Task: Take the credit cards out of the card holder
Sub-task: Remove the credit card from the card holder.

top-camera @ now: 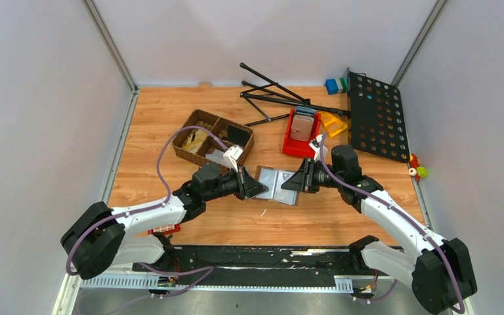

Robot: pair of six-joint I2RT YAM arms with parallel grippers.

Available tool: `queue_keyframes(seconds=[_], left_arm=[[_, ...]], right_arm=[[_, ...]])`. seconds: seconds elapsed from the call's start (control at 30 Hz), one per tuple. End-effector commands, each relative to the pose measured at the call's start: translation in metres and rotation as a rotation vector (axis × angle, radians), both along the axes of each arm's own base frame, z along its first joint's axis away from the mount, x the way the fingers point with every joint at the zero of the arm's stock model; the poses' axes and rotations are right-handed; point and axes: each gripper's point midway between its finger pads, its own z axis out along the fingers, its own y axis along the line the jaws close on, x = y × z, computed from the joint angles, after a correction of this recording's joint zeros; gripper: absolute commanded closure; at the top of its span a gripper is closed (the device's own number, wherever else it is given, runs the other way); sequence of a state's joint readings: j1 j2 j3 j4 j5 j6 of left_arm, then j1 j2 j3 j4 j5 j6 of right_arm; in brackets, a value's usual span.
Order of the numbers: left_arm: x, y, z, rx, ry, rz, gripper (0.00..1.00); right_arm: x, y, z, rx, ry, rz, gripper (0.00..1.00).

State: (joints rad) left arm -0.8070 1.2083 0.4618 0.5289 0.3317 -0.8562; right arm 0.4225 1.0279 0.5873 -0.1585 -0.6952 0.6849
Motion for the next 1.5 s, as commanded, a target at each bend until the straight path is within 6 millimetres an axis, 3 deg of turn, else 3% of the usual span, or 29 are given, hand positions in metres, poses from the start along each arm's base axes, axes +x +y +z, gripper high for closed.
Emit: queue_keyframes(seconds=[0.0,0.23,0.43,0.53,0.7,1.0,1.47], left_arm=[[-0.001,0.000,0.029,-0.091,-0.051,-0.005,0.91],[0.002,0.009,0.049,-0.204,-0.022,0.053,0.99],[0.006,0.019,0.053,-0.306,0.026,0.115,1.00],[0.005,0.021,0.061,-0.382,0.047,0.123,1.00],[0.005,0.020,0.068,-0.450,0.064,0.115,1.00],[0.008,0.022,0.069,-0.492,0.071,0.133,1.00],[0.008,0.024,0.072,-0.452,0.037,0.145,1.00]], right_arm=[[0.003,0.007,0.013,0.057,-0.049,0.020,0.75],[0.000,0.010,0.018,0.121,-0.074,0.025,0.48],[-0.001,0.007,0.024,0.145,-0.113,0.004,0.25],[-0.006,0.009,0.028,0.192,-0.120,0.008,0.21],[-0.012,0.010,0.036,0.257,-0.140,0.016,0.21],[-0.009,0.006,0.034,0.249,-0.129,-0.029,0.37],[-0.004,0.000,0.045,0.259,-0.183,-0.094,0.51]])
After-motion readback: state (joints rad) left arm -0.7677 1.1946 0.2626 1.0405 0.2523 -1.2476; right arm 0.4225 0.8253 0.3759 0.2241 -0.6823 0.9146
